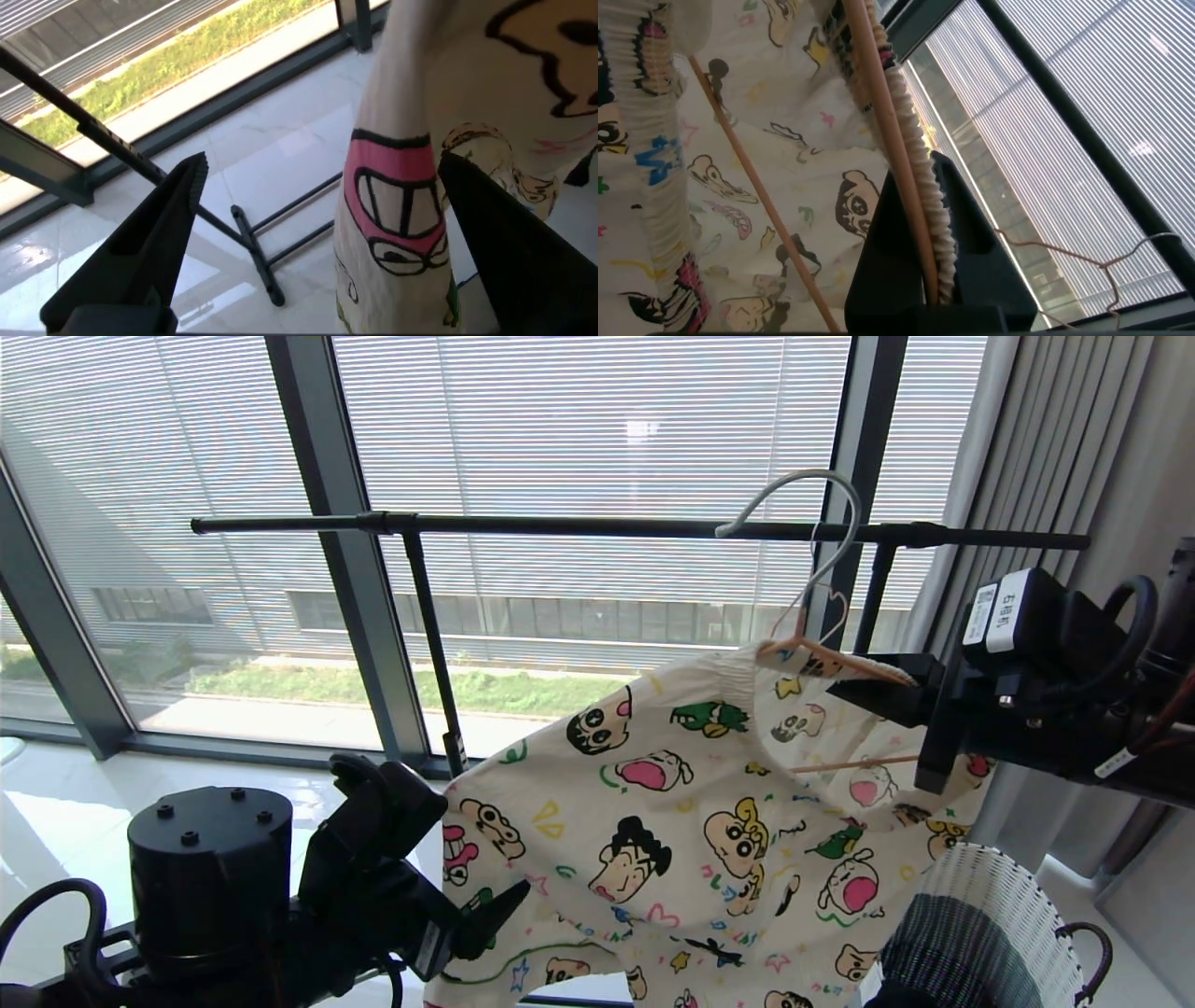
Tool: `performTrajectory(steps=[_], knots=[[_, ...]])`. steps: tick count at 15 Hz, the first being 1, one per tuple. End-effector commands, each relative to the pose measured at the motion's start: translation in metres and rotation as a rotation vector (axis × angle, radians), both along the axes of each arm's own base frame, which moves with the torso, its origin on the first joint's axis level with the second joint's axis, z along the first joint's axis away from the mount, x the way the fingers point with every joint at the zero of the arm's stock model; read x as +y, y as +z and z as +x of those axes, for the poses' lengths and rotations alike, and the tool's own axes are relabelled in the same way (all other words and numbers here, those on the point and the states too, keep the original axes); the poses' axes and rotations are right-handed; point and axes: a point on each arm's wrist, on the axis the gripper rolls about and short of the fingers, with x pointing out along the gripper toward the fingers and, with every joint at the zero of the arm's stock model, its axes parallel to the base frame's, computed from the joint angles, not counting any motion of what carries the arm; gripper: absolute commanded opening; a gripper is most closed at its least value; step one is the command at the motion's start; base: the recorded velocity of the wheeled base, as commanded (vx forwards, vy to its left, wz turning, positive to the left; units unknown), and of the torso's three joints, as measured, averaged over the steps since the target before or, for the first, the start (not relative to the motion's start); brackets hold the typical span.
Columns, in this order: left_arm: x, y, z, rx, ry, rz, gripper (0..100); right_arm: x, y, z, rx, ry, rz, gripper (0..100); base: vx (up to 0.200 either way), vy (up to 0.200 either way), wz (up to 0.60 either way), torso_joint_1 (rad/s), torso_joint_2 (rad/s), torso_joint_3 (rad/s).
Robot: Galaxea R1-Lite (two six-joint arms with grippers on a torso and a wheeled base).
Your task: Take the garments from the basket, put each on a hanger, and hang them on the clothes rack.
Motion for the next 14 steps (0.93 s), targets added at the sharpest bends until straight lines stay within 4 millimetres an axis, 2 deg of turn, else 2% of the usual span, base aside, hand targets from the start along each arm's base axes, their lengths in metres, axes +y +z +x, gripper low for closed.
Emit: performTrajectory(steps=[1,5,7,10,12,14], knots=[[0.0,0.0,0.0,0.002,-0.001,-0.001,0,0.001,0.003,-0.004,-0.01,0.011,0.006,0,0.0,0.0,0.0,0.0,0.0,0.0],[0.005,-0.001,0.002,0.004,0.025,0.001,0,0.0,0.003,-0.005,-0.014,0.01,0.006,0,0.0,0.0,0.0,0.0,0.0,0.0],[0.018,-0.006,0.002,0.025,0.083,0.013,0,-0.002,0.0,-0.004,-0.003,-0.002,0.002,0,0.0,0.0,0.0,0.0,0.0,0.0],[0.049,-0.022,-0.013,0.089,0.203,0.04,0,-0.011,-0.007,0.005,0.039,-0.053,-0.002,0,0.0,0.0,0.0,0.0,0.0,0.0],[0.052,-0.028,-0.024,0.113,0.203,0.05,0,-0.011,-0.008,0.006,0.059,-0.064,0.011,0,0.0,0.0,0.0,0.0,0.0,0.0],[0.048,-0.025,-0.028,0.096,0.168,0.046,0,-0.01,-0.009,0.006,0.065,-0.064,0.007,0,0.0,0.0,0.0,0.0,0.0,0.0]])
